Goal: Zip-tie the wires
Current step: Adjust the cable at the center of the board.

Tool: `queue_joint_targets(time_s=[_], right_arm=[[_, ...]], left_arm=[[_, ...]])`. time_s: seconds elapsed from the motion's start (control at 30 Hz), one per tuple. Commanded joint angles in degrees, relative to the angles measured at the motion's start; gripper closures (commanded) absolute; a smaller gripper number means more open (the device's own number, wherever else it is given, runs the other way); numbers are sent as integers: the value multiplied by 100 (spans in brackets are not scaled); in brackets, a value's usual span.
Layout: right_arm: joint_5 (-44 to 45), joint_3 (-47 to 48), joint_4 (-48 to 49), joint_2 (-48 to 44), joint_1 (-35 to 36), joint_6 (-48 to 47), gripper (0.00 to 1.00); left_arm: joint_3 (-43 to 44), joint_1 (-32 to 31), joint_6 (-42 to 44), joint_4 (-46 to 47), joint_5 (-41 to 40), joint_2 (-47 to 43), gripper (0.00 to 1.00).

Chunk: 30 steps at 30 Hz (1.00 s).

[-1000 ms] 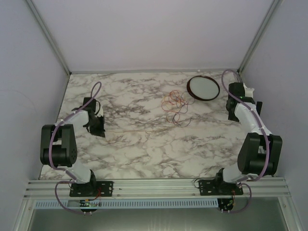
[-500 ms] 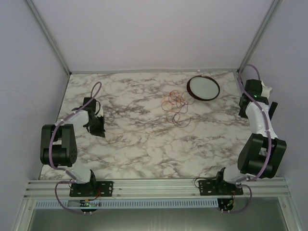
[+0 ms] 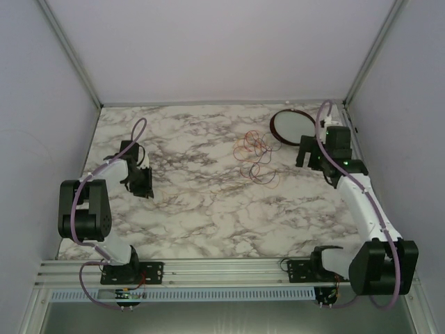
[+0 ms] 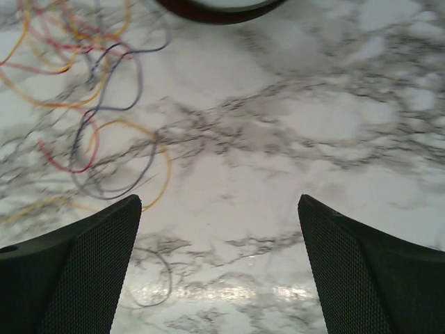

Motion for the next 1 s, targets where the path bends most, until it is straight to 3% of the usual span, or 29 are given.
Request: queue_joint_targets(time_s=[0.0,0.13,0.53,0.73,0.97], right_arm=[[-435,-132,517,-32,425,207,7],[-373,-164,730,178,673,302,7],[-545,-388,2248,564,1024,938,6],[-758,-40,2905,1420,1148,1038,8],[-944,1269,2645,2772,1425,403,20]], left_arm=[[93,26,47,-85,-166,-23,69],[172,34,11,-120,-284,-145,58],[1165,98,-84,-619,-905,-509,1],[1549,149,-370,-375,-939,-1107,0],[1035,149,-719,1053,629,-2387,0]])
